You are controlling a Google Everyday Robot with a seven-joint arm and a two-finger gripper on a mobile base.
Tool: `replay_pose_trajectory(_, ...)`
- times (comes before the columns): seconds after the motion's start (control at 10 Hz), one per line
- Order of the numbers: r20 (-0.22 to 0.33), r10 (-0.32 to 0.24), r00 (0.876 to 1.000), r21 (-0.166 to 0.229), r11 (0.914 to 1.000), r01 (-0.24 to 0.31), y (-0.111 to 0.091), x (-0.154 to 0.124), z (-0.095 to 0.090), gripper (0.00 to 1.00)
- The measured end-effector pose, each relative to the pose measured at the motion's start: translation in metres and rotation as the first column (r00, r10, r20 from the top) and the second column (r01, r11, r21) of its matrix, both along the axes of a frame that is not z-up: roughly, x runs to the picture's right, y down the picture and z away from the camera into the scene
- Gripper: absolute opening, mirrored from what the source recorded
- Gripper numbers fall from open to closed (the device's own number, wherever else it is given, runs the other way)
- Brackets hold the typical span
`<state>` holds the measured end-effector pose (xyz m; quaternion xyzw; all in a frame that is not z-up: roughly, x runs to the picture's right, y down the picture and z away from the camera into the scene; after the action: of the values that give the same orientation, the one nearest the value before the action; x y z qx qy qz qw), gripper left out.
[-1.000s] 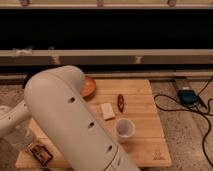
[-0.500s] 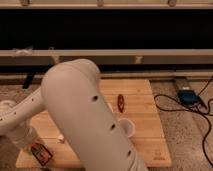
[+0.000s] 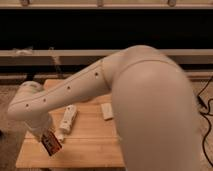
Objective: Place the eraser in the ceramic cup
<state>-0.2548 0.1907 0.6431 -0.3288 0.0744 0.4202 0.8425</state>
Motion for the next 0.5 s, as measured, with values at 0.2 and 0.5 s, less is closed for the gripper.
replay_pose_trajectory(0.2, -0.005, 0.099, 0.995, 0.035, 0.9945, -0.099, -0.029, 0.041, 0.0, 0.0)
replay_pose_trajectory(0.5, -0.053, 0.241, 0.969, 0.07, 0.969, -0.237, -0.072, 0.111, 0.021, 0.0)
